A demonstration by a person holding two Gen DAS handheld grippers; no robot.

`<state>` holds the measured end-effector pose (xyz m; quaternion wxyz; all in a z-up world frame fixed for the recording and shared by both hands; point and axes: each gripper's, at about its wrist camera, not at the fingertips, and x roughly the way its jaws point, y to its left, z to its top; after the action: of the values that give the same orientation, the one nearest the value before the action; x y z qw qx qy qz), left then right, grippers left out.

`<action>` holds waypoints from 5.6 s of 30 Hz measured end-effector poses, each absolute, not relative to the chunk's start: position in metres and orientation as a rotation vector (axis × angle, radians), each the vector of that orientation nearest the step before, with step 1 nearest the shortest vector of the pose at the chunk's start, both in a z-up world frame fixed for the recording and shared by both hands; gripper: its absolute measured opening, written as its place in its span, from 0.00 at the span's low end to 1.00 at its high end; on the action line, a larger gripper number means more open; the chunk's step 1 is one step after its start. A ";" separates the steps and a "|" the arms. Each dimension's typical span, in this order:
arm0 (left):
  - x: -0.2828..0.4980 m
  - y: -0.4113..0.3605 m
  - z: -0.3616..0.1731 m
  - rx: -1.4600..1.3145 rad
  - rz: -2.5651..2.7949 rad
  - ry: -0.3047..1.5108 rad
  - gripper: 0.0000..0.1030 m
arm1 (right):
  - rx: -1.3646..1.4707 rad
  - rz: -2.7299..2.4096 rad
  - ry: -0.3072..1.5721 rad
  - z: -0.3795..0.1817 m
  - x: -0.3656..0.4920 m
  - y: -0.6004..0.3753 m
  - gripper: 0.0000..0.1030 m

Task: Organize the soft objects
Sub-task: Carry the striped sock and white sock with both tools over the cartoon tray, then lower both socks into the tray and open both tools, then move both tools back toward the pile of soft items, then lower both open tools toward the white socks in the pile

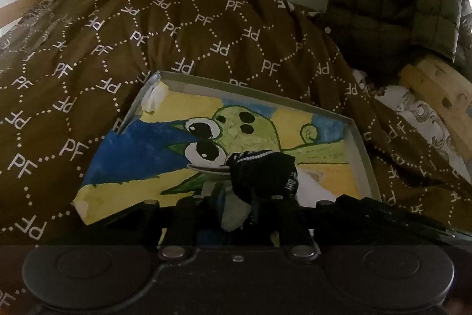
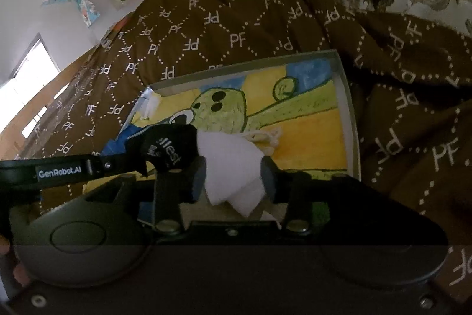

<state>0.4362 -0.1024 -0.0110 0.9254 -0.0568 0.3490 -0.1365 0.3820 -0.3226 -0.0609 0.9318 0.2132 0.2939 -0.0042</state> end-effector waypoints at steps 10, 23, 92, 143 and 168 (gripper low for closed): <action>0.379 -0.098 0.050 -0.122 -0.254 0.532 0.70 | 0.371 -0.036 0.479 -0.002 0.341 -0.323 0.53; 0.243 -0.085 0.143 -0.126 -0.217 0.163 0.99 | 0.270 -0.083 0.173 0.113 0.222 -0.313 0.89; 0.058 0.004 -0.030 -0.007 0.029 0.753 0.99 | 0.131 -0.135 0.736 0.002 0.049 -0.185 1.00; 0.151 -0.007 -0.049 0.050 -0.145 0.742 0.99 | 0.150 -0.121 0.683 -0.016 0.146 -0.208 1.00; 0.190 0.021 -0.069 -0.141 -0.214 0.858 0.66 | -0.307 0.215 0.575 -0.055 0.229 -0.154 0.91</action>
<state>0.1898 0.0214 -0.0692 0.9014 -0.0680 0.4148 -0.1036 0.2288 -0.1535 -0.0552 0.9416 -0.1505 0.2821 0.1053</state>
